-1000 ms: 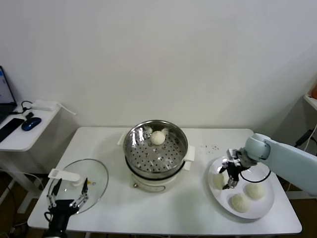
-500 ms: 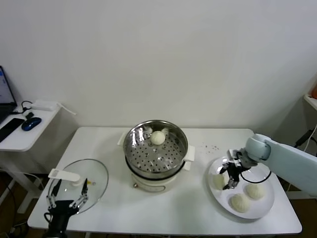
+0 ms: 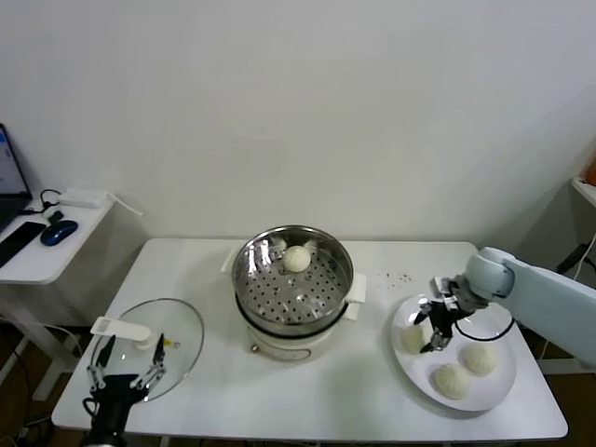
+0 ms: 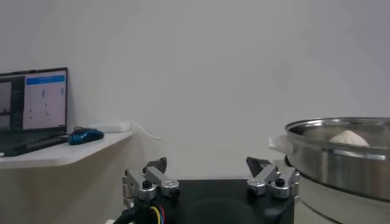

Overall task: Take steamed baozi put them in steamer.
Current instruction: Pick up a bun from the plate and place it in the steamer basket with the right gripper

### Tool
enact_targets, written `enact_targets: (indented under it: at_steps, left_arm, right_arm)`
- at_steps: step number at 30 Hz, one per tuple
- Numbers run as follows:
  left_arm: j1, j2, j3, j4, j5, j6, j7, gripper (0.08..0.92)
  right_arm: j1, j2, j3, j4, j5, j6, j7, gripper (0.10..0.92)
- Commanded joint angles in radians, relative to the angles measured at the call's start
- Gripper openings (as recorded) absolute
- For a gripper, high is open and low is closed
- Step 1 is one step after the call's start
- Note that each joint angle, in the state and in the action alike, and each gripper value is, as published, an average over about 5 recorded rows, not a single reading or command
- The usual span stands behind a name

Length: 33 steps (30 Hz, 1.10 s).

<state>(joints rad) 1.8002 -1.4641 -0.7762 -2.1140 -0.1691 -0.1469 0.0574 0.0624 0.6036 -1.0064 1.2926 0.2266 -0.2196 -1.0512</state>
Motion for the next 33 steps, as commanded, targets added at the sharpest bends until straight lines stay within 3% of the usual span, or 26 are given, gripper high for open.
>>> enact_targets:
  at_steps: [1,14,24,33]
  left_arm:
    - [-0.001,0.0,0.0,-0.002,-0.003,0.001,0.0,0.823]
    - [-0.009,0.003,0.001,-0.001,-0.004,0.005,0.0,0.823]
    - [-0.015,0.003,0.003,-0.004,0.0,0.012,0.0,0.823]
    - [-0.019,0.002,0.007,-0.021,0.002,0.017,0.0,0.823]
  right_arm:
    - [0.077,-0.045,-0.024,0.066,0.032,0.003,-0.007,0.667]
    - [0.598,-0.034,-0.335,0.195,0.2,0.078,-0.053,0.662]
    - [0.825,0.219,-0.431,0.173,0.316,0.117,-0.064,0.662]
    - [0.734,0.458,-0.38,0.023,0.417,-0.005,-0.021,0.669]
